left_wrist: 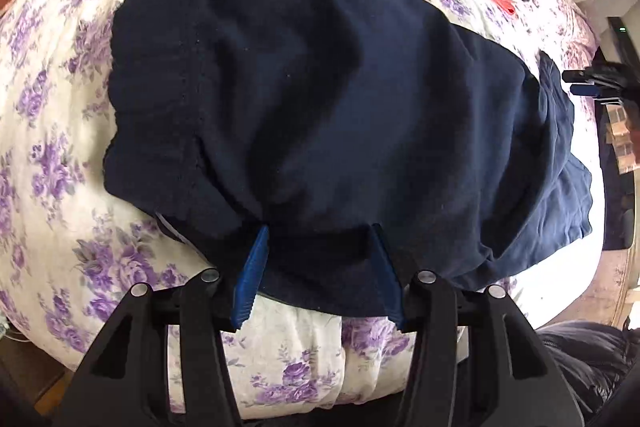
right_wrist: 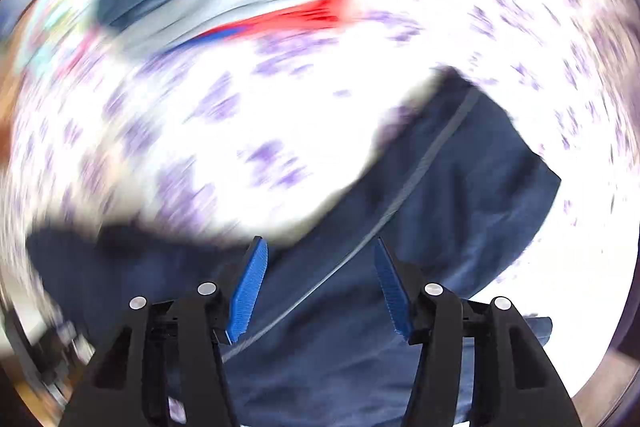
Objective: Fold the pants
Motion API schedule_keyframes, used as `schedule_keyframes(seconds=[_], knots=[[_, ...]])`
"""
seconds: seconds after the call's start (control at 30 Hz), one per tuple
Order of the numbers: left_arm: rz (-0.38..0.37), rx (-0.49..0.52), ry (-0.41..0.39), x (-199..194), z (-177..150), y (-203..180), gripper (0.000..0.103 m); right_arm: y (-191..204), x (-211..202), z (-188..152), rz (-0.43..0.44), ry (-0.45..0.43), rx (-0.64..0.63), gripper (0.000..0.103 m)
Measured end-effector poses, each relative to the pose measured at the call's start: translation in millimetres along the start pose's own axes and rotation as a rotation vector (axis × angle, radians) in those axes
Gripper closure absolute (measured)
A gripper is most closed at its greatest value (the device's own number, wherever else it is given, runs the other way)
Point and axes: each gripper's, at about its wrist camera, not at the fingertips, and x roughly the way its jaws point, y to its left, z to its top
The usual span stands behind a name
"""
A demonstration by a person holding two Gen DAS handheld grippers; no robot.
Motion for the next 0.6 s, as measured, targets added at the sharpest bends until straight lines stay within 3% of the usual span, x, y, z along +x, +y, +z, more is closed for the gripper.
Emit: schedule_keyframes(seconds=[0.17, 0.37, 0.43, 0.47, 0.5, 0.53, 0.6], knots=[[-0.012, -0.014, 0.000, -1.8, -1.6, 5.1, 0.052, -38.2, 24.4, 54.1, -0.046, 0.085, 0.185, 0.047], [-0.017, -0.027, -0.001, -1.1, 0.0, 5.7, 0.052, -44.0, 56.4, 76.7, -0.171, 0.174, 0.240, 0.046], [-0.015, -0.024, 0.001, -1.0, 0.9, 5.6, 0.052, -47.5, 65.5, 72.3, -0.171, 0.175, 0.245, 0.044], [-0.014, -0.024, 0.003, -1.1, 0.9, 5.3, 0.052, -50.2, 62.7, 70.2, -0.153, 0.151, 0.251, 0.054], [-0.015, -0.025, 0.004, -1.3, 0.8, 5.2, 0.052, -53.9, 58.3, 67.6, -0.138, 0.137, 0.249, 0.080], [-0.017, -0.026, 0.004, -1.3, 0.7, 5.2, 0.052, -57.1, 51.8, 63.0, -0.121, 0.129, 0.246, 0.094], [-0.022, -0.022, 0.004, -1.1, 1.4, 6.0, 0.052, -67.9, 29.3, 49.0, -0.043, 0.077, 0.258, 0.096]])
